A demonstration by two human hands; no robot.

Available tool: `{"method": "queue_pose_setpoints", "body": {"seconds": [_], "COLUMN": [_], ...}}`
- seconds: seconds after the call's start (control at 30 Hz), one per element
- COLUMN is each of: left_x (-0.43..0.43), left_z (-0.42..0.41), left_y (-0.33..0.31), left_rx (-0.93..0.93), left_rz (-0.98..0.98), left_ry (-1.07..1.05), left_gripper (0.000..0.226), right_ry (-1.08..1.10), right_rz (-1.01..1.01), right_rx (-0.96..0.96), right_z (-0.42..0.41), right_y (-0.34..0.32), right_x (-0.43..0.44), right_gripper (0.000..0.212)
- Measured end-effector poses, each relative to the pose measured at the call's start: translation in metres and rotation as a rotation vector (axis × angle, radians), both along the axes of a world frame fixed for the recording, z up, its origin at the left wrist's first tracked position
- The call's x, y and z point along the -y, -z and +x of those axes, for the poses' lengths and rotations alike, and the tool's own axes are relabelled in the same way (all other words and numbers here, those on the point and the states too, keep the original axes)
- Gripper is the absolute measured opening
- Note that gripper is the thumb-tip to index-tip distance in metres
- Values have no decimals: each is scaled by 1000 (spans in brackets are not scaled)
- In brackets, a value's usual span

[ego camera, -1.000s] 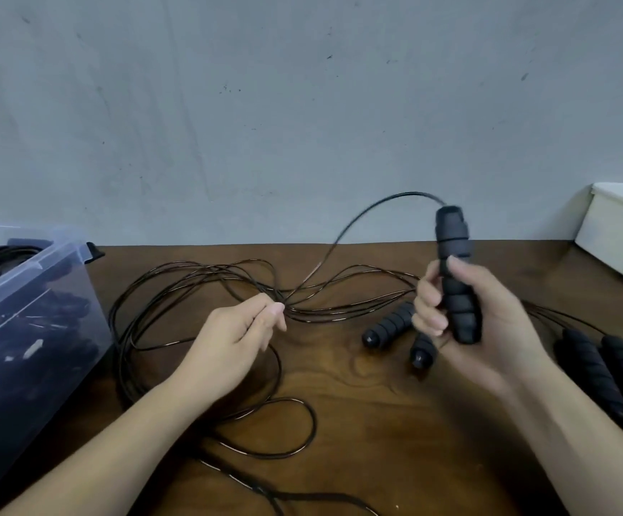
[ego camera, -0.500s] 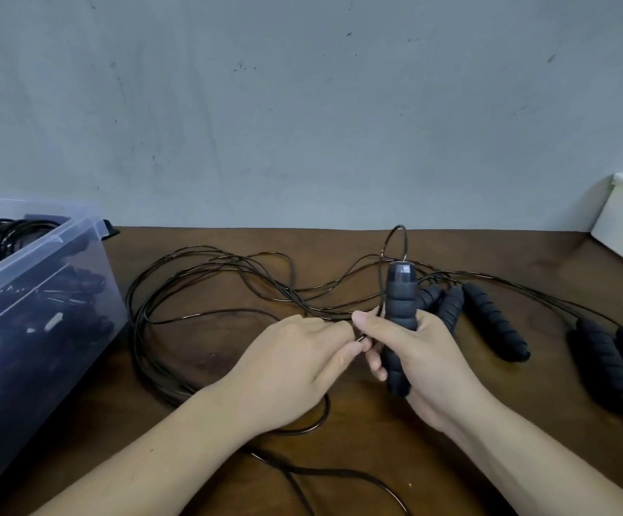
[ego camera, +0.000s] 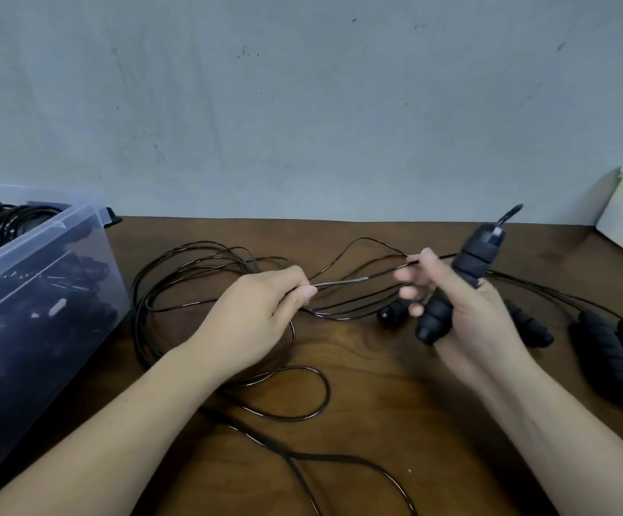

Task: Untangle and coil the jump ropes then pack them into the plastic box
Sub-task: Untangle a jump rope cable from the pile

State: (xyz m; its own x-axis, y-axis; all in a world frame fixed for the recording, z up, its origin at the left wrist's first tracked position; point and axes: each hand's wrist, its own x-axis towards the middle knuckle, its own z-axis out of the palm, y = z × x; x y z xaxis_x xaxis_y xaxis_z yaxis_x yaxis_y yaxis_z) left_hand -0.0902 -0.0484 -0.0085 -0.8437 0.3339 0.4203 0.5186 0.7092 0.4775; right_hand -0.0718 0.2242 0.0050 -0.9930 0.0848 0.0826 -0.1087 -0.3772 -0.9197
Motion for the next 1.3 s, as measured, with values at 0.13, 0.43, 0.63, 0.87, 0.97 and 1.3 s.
{"method": "queue_pose_setpoints", "body": {"seconds": [0.13, 0.43, 0.63, 0.87, 0.97, 1.3], "left_x": [-20, -25, -10, -30, -30, -14], "left_z": [14, 16, 8, 20, 20, 6], "left_y": [4, 11, 5, 12, 12, 3], "left_rx": [-55, -1, 20, -46, -68, 33], "left_rz": [-77, -91, -59, -51, -84, -1], "left_ry": [69, 117, 93, 147, 155, 35], "left_gripper": [25, 21, 22, 20, 20, 25], "right_ry": [-88, -107, -10, -201, -147, 19], "right_rz": [187, 340, 347, 423, 388, 129], "right_rx": [-8, -60, -28, 20, 25, -23], "right_z": [11, 15, 6, 19, 16, 1], "right_y": [15, 22, 6, 17, 16, -3], "right_x": [24, 25, 7, 30, 26, -6], "right_gripper": [23, 17, 12, 30, 28, 16]}}
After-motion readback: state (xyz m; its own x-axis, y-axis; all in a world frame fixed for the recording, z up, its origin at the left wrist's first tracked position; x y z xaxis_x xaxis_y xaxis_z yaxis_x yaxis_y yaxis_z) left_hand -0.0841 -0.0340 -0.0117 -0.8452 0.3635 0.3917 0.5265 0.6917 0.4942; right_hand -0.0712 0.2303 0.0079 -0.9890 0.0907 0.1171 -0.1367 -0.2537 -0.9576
